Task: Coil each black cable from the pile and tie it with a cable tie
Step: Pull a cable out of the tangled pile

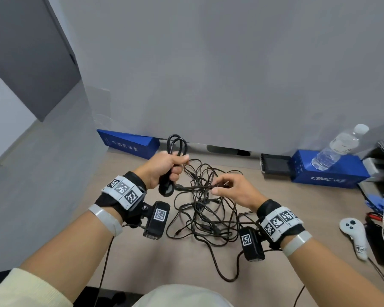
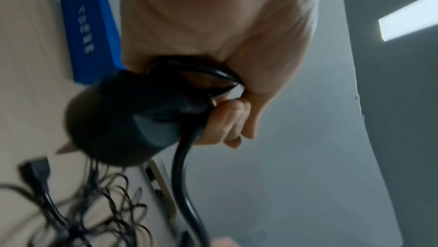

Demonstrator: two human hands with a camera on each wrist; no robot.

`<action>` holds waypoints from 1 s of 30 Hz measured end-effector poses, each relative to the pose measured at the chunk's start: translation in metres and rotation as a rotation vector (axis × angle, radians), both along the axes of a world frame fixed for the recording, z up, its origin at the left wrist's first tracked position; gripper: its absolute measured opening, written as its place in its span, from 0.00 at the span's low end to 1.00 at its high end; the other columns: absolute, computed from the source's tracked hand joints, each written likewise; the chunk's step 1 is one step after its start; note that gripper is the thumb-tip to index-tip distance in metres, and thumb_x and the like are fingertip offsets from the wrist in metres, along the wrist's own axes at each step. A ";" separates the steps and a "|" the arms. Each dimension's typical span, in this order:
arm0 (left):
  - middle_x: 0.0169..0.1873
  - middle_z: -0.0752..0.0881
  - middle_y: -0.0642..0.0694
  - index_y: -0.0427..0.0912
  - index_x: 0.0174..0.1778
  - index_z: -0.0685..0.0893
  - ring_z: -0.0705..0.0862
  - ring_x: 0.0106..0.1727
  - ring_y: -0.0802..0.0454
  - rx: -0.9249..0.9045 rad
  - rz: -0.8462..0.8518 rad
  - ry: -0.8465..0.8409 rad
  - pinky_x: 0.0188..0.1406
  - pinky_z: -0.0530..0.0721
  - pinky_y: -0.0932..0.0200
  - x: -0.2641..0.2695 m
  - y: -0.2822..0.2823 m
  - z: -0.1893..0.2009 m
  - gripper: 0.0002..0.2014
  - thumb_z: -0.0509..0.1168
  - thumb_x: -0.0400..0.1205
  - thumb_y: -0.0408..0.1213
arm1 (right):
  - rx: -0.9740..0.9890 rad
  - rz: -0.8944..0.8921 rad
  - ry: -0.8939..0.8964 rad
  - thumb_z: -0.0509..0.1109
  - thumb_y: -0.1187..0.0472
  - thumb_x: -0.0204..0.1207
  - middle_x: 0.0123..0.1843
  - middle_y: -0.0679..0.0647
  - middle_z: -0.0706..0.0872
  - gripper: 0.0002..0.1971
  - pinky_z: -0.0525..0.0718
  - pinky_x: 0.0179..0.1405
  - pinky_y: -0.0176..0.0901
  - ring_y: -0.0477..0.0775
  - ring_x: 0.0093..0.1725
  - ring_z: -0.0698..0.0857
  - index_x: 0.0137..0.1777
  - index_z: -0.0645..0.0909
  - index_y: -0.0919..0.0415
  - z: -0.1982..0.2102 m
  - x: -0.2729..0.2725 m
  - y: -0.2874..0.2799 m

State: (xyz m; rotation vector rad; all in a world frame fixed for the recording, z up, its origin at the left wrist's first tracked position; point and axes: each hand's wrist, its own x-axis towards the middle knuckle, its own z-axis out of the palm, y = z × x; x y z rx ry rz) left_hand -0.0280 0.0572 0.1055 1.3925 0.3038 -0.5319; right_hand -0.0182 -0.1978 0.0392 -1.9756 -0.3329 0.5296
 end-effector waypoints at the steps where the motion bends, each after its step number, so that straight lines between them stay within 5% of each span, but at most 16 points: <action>1: 0.24 0.70 0.50 0.37 0.45 0.81 0.67 0.23 0.56 0.053 -0.032 0.006 0.21 0.69 0.66 -0.002 0.001 -0.002 0.08 0.63 0.88 0.37 | 0.013 0.016 0.003 0.83 0.58 0.71 0.42 0.46 0.88 0.07 0.82 0.47 0.38 0.40 0.41 0.85 0.46 0.89 0.53 0.003 0.000 0.000; 7: 0.25 0.77 0.48 0.43 0.41 0.80 0.73 0.27 0.51 0.308 -0.216 0.000 0.30 0.75 0.57 -0.013 -0.006 -0.024 0.11 0.74 0.80 0.43 | -0.044 0.114 -0.193 0.83 0.59 0.70 0.42 0.43 0.84 0.07 0.81 0.47 0.38 0.41 0.41 0.82 0.40 0.87 0.49 0.022 0.001 0.023; 11: 0.28 0.76 0.47 0.41 0.48 0.83 0.73 0.27 0.53 0.189 -0.195 0.029 0.29 0.74 0.60 -0.025 -0.016 -0.037 0.12 0.75 0.79 0.45 | 0.058 0.094 -0.172 0.76 0.66 0.76 0.31 0.47 0.76 0.06 0.78 0.36 0.43 0.46 0.32 0.75 0.46 0.84 0.55 0.025 0.004 0.051; 16: 0.30 0.80 0.49 0.30 0.66 0.82 0.74 0.24 0.57 0.202 -0.190 0.084 0.24 0.74 0.65 -0.047 -0.017 -0.048 0.21 0.75 0.78 0.31 | 0.288 -0.175 0.095 0.67 0.73 0.79 0.27 0.47 0.75 0.09 0.77 0.30 0.44 0.50 0.27 0.75 0.53 0.79 0.59 0.010 0.009 0.076; 20: 0.39 0.86 0.37 0.31 0.54 0.86 0.72 0.24 0.55 0.200 -0.129 0.066 0.23 0.73 0.64 -0.059 -0.016 -0.054 0.14 0.77 0.75 0.31 | 0.423 -0.216 0.263 0.63 0.73 0.80 0.27 0.50 0.73 0.08 0.72 0.25 0.41 0.49 0.26 0.73 0.56 0.77 0.63 0.011 0.009 0.103; 22: 0.43 0.88 0.34 0.29 0.57 0.86 0.72 0.25 0.54 0.159 -0.068 0.086 0.23 0.72 0.64 -0.064 -0.011 -0.058 0.18 0.78 0.73 0.34 | 0.453 -0.220 0.324 0.63 0.72 0.81 0.27 0.49 0.72 0.08 0.70 0.26 0.43 0.48 0.25 0.73 0.56 0.76 0.62 0.009 0.008 0.112; 26: 0.44 0.90 0.38 0.39 0.52 0.83 0.74 0.28 0.54 0.083 -0.030 0.117 0.27 0.73 0.64 -0.071 0.001 -0.064 0.12 0.75 0.75 0.32 | 0.501 -0.266 0.366 0.61 0.71 0.81 0.29 0.51 0.72 0.06 0.66 0.27 0.44 0.48 0.25 0.73 0.53 0.75 0.61 0.001 0.001 0.130; 30: 0.41 0.93 0.43 0.39 0.55 0.78 0.86 0.34 0.57 0.024 -0.094 0.133 0.29 0.76 0.68 -0.073 0.019 -0.063 0.08 0.67 0.83 0.27 | 0.606 -0.339 0.411 0.59 0.72 0.83 0.27 0.52 0.71 0.07 0.71 0.25 0.42 0.50 0.26 0.72 0.49 0.76 0.61 0.001 -0.006 0.154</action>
